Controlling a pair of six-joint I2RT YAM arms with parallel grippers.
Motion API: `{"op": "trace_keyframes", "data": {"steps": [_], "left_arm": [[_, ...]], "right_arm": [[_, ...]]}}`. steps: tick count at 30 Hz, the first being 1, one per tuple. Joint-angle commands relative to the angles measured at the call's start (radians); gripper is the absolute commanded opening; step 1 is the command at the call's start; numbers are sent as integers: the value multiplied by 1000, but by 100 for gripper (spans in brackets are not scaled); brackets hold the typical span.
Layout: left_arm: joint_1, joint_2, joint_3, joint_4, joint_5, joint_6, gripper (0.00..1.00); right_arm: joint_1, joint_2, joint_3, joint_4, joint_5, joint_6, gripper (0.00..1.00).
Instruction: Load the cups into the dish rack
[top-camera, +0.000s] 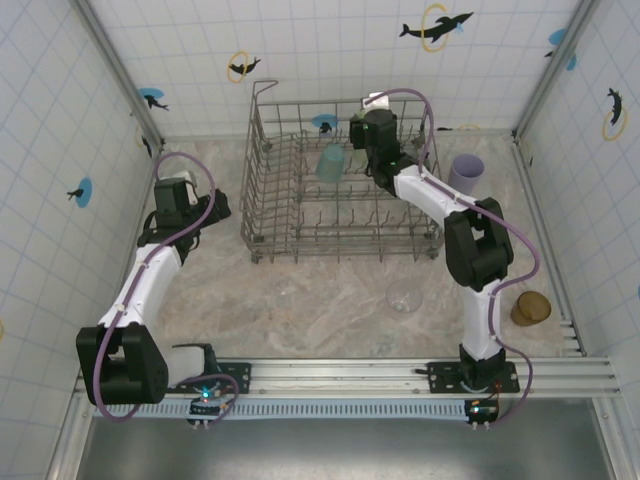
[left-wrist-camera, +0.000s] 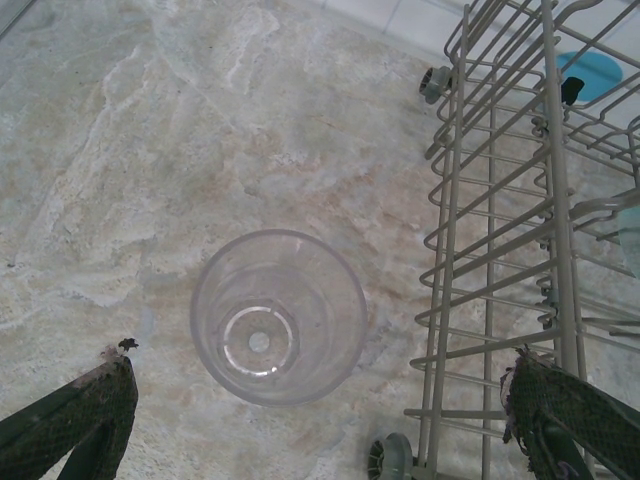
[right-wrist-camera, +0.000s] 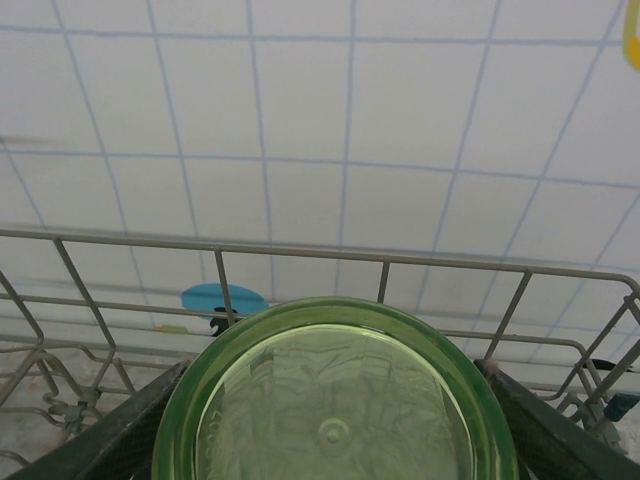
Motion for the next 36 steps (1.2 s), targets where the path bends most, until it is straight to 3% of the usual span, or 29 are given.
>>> {"op": "trace_keyframes", "data": {"steps": [1,26,36], "left_arm": [[9,9,1,10,16,-13,97],[9,4,-1,12,16,-13,97],[9,-1,-2,12,9,-16,97]], "right_arm": [[1,-15,6,39,20,-3,43],[-48,26,-114,69,-34,163,43],[-25,73,-115,63,-4,145,61]]}}
